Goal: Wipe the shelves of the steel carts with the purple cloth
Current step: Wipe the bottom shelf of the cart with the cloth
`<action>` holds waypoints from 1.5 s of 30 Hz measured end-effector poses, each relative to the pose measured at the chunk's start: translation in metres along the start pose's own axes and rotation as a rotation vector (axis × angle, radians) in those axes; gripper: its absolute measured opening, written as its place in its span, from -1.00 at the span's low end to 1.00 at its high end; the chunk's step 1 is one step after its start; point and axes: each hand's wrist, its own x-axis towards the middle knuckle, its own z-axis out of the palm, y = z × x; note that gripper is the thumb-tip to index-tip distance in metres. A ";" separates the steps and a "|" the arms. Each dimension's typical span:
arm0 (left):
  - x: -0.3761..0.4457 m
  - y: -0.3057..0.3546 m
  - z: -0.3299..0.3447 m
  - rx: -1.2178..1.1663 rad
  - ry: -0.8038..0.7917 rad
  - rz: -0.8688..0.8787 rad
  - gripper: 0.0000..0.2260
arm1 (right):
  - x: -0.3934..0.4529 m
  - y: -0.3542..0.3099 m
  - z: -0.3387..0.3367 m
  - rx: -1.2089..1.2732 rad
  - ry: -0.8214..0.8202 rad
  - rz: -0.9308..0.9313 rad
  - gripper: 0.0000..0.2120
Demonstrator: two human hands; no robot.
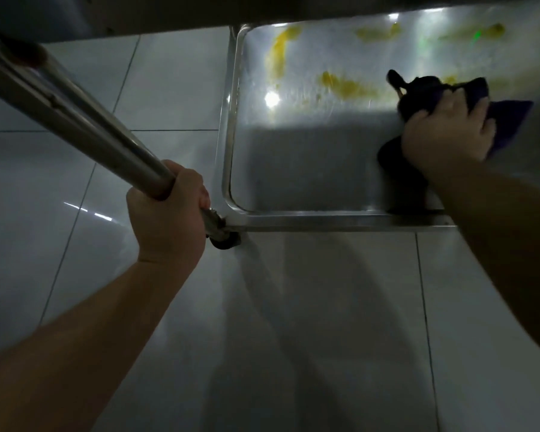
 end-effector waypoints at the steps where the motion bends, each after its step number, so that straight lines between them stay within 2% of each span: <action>1: 0.000 0.000 0.000 -0.001 -0.002 0.001 -0.89 | -0.005 -0.019 0.007 -0.001 -0.003 -0.023 -0.32; 3: 0.000 0.001 0.000 -0.025 0.001 -0.013 -0.85 | -0.016 -0.065 0.022 -0.015 -0.051 -0.144 -0.34; 5: 0.000 0.002 0.002 -0.042 0.011 -0.034 -0.77 | -0.028 -0.117 0.033 -0.015 -0.165 -0.316 -0.35; 9: 0.002 0.003 0.001 -0.069 -0.007 -0.067 -0.77 | -0.057 -0.194 0.049 -0.056 -0.336 -0.678 -0.38; 12: 0.002 0.003 0.001 -0.043 -0.029 -0.048 -0.77 | -0.092 -0.194 0.055 -0.016 -0.340 -0.805 -0.42; 15: 0.002 0.001 -0.002 -0.008 -0.033 0.002 -0.84 | -0.135 -0.155 0.049 -0.012 -0.387 -1.044 -0.45; 17: 0.002 0.000 -0.002 -0.005 -0.055 0.001 -0.83 | -0.154 -0.121 0.043 -0.014 -0.470 -1.128 -0.46; 19: 0.001 0.000 -0.003 -0.006 -0.056 -0.013 -0.84 | -0.148 -0.101 0.036 -0.023 -0.490 -1.100 -0.47; 20: 0.000 0.001 -0.003 -0.004 -0.047 -0.023 -0.84 | -0.138 -0.097 0.034 -0.045 -0.441 -1.059 -0.48; 22: -0.001 0.003 -0.001 -0.011 -0.023 -0.041 -0.85 | -0.107 -0.102 0.033 -0.070 -0.318 -0.890 -0.47; 25: -0.002 0.005 0.002 -0.009 0.019 -0.041 -0.85 | -0.077 -0.132 0.036 -0.030 -0.308 -0.607 -0.43; 26: -0.002 0.006 0.003 -0.006 0.032 -0.038 -0.85 | -0.081 -0.143 0.040 -0.027 -0.318 -0.597 -0.42; 28: -0.002 0.005 0.004 -0.004 0.054 -0.040 -0.85 | -0.107 -0.158 0.046 -0.066 -0.321 -0.738 -0.43; 30: -0.002 0.004 0.003 0.006 0.054 -0.040 -0.86 | -0.145 -0.155 0.049 -0.081 -0.330 -0.907 -0.44; 32: -0.002 0.003 0.001 0.031 0.024 -0.032 -0.86 | -0.168 -0.138 0.048 -0.046 -0.380 -0.950 -0.45; 34: -0.002 0.003 -0.002 0.064 0.017 -0.019 -0.86 | -0.172 -0.118 0.044 -0.026 -0.373 -0.927 -0.44; 39: -0.002 -0.001 -0.003 0.117 0.075 -0.039 -0.97 | -0.147 -0.040 0.023 -0.087 -0.236 -0.838 -0.43; 45: -0.016 -0.008 -0.010 0.312 0.102 -0.095 -0.88 | -0.110 0.046 -0.010 -0.138 -0.205 -0.692 -0.37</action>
